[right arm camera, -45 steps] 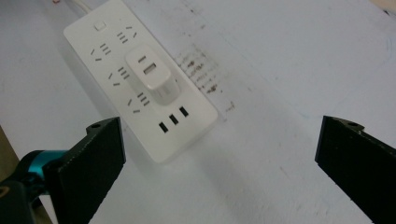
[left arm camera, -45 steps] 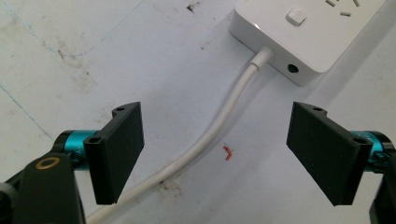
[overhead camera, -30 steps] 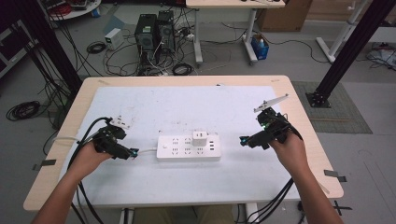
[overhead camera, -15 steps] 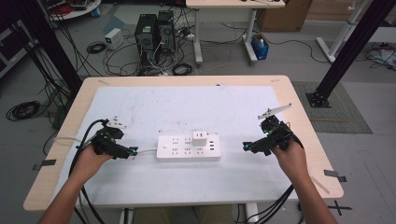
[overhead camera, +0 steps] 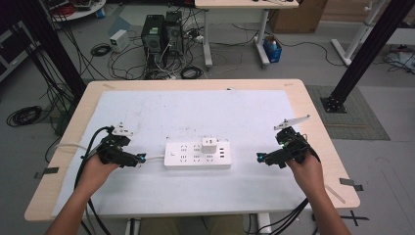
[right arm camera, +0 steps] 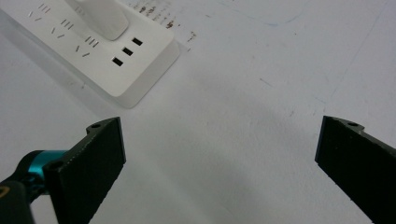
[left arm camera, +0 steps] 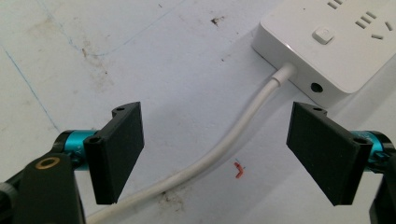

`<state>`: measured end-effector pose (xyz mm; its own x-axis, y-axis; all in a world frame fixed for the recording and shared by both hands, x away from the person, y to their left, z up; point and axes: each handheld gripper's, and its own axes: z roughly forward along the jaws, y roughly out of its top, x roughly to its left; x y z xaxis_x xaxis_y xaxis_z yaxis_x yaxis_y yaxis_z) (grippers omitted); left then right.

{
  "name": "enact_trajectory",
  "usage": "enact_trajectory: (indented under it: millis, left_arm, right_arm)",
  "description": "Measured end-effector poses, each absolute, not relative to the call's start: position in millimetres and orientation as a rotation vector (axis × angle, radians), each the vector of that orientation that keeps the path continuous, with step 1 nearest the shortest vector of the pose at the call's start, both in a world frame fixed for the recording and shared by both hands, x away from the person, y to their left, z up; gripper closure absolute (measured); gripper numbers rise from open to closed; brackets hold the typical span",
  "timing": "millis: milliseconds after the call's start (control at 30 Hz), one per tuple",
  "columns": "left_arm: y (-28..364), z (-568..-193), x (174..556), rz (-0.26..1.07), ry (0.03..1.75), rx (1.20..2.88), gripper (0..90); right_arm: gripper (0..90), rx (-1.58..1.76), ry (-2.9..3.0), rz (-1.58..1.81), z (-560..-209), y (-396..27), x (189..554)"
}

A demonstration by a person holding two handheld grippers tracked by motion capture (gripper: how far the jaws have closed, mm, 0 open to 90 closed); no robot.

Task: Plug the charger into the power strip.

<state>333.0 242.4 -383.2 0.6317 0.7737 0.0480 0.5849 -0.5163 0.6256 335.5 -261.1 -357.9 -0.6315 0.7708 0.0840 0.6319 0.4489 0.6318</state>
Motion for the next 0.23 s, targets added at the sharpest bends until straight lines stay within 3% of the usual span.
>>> enact_trajectory:
  millis: [233]
  left_arm:
    - [244.3,-385.4,331.9,0.440,1.071,2.269,19.1]
  right_arm:
    - [1.1,1.238,2.467,0.954,-362.0,-263.7,333.6]
